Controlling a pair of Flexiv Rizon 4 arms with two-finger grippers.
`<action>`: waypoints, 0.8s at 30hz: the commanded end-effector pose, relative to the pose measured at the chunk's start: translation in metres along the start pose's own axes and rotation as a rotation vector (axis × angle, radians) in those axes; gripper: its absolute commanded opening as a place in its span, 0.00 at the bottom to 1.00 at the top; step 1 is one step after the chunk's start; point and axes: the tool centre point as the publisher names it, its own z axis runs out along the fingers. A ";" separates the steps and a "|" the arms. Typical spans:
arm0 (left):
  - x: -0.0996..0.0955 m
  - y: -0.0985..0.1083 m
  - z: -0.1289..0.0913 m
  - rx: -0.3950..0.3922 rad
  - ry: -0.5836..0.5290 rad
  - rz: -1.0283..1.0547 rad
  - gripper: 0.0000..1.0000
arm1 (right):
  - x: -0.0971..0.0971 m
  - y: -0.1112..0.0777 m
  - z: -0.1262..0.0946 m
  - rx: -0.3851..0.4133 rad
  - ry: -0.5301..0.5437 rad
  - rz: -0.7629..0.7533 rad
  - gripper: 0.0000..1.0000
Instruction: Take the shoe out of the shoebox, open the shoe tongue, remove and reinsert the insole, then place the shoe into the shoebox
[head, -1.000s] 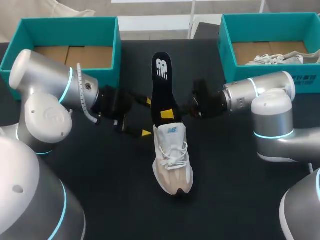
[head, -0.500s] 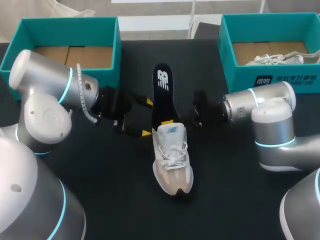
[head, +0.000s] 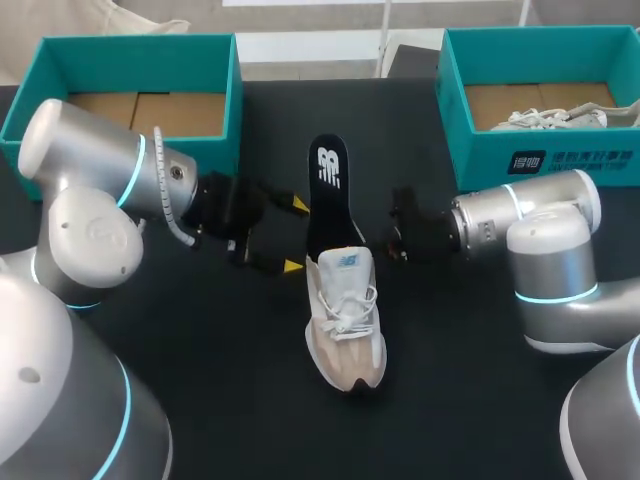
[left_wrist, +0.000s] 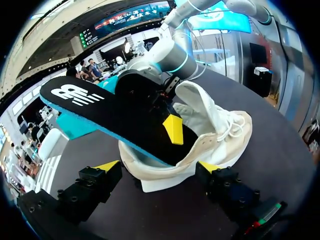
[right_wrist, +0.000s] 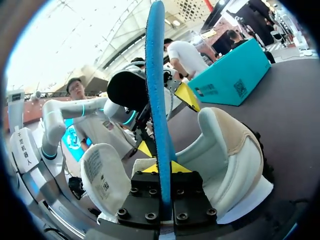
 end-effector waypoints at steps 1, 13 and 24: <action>0.000 0.000 0.000 -0.002 0.001 0.001 1.00 | 0.002 -0.004 0.002 -0.008 -0.006 -0.002 0.00; 0.000 0.000 0.000 -0.002 0.001 0.001 1.00 | 0.004 0.009 -0.002 -0.013 -0.052 -0.065 0.20; 0.000 0.000 0.000 -0.002 0.001 0.001 1.00 | -0.001 0.030 -0.012 0.005 -0.069 -0.123 0.21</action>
